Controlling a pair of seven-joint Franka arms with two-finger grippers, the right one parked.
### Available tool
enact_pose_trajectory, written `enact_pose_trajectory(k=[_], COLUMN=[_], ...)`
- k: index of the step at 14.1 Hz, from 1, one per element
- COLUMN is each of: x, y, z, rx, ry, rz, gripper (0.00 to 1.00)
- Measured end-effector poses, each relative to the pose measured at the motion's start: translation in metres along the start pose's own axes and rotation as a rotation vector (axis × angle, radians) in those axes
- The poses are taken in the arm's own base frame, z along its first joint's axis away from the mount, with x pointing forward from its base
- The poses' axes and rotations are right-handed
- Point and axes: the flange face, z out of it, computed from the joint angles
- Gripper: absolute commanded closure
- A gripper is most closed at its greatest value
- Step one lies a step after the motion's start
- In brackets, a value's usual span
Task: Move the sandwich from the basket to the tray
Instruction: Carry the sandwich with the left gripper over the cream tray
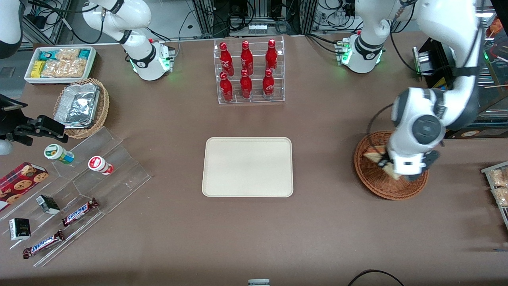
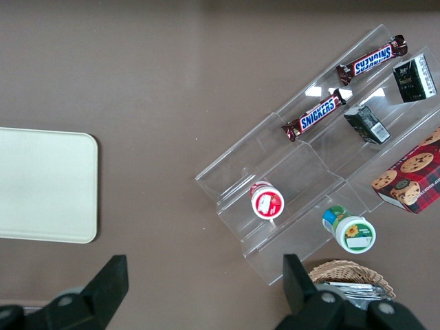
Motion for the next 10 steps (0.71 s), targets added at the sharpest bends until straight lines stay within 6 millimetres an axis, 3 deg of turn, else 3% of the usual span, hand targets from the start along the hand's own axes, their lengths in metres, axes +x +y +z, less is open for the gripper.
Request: enact_pose_trajectory(k=[2, 6, 10], x=[-0.039, -0.105, -0.158], y=[0.039, 0.095, 0.149], z=[-0.022, -0.048, -0.045], rx=[-0.027, -0.08, -0.131], ry=[0.026, 0.043, 0.005], rz=[0.087, 0.239, 0.416], gripper=[0.76, 0.76, 0.8])
